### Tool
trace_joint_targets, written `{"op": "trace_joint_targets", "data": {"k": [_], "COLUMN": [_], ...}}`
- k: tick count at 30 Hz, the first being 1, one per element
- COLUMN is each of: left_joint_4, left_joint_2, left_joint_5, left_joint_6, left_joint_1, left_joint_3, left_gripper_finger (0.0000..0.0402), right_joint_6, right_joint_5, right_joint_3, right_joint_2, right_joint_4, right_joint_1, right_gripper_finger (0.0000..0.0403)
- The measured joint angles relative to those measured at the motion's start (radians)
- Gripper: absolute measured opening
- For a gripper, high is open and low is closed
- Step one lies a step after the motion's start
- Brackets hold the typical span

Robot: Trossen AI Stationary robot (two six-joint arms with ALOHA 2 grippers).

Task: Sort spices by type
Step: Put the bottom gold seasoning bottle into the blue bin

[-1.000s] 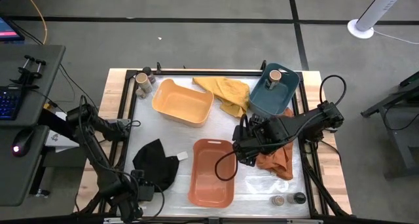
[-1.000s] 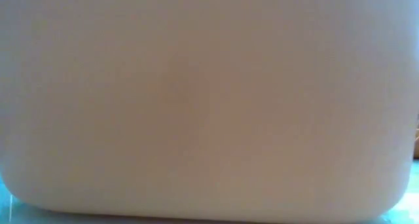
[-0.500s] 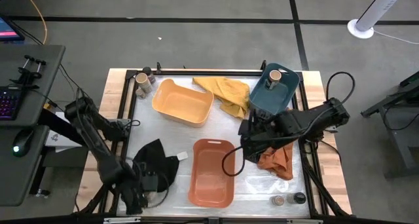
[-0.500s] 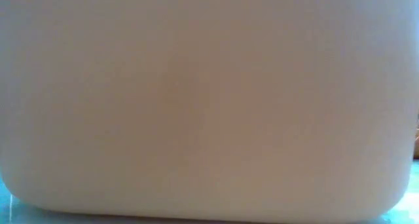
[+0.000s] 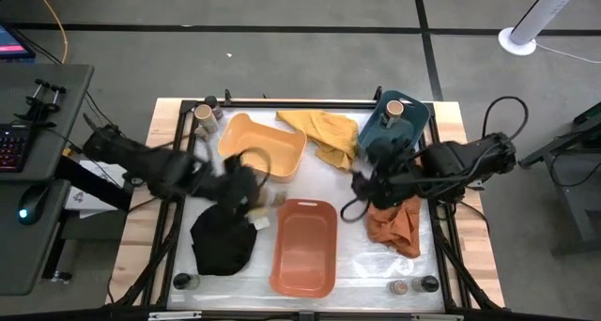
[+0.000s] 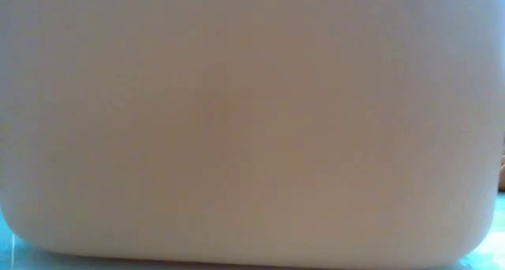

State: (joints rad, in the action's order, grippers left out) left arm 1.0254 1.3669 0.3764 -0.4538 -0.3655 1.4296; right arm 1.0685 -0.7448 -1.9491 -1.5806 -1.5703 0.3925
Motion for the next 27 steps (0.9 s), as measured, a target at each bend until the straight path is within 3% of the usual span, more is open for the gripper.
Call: {"op": "trace_joint_targets", "data": {"k": [4,7,12,15,18,23,27], "left_joint_4": [-0.217,-0.436,-0.783,-0.951,-1.006,-0.943,-0.919], "left_joint_2": [0.058,0.122,0.267,0.363,0.463,0.610,0.705], "left_joint_5": [-0.015,-0.087,-0.215,-0.240,-0.257,-0.300,-0.305], "left_joint_6": [0.249,0.366,0.402,0.361,0.329,0.340,0.395], "left_joint_1": [0.191,0.314,0.465,0.518,0.553,0.582,0.584], "left_joint_3": [0.000,0.000,0.000,0.000,0.050,0.199,0.311], "left_gripper_finger": [0.0239,0.0239,0.0239,0.0239,0.0239,0.0239,0.0239], "right_joint_6": [0.148,0.189,0.178,0.124,0.054,-0.101,-0.202], "right_joint_5": [-0.100,-0.136,-0.211,-0.255,-0.248,-0.071,-0.015], "right_joint_3": [0.000,0.000,0.000,0.000,0.000,0.000,0.000], "right_joint_2": [0.041,0.069,0.101,0.116,0.126,0.126,0.109], "right_joint_4": [0.000,0.000,0.000,0.000,0.000,-0.001,-0.001], "right_joint_1": [-0.053,-0.101,-0.187,-0.253,-0.333,-0.505,-0.625], "right_gripper_finger": [0.0387,0.0387,0.0387,0.0387,0.0387,0.0387,0.0387]}}
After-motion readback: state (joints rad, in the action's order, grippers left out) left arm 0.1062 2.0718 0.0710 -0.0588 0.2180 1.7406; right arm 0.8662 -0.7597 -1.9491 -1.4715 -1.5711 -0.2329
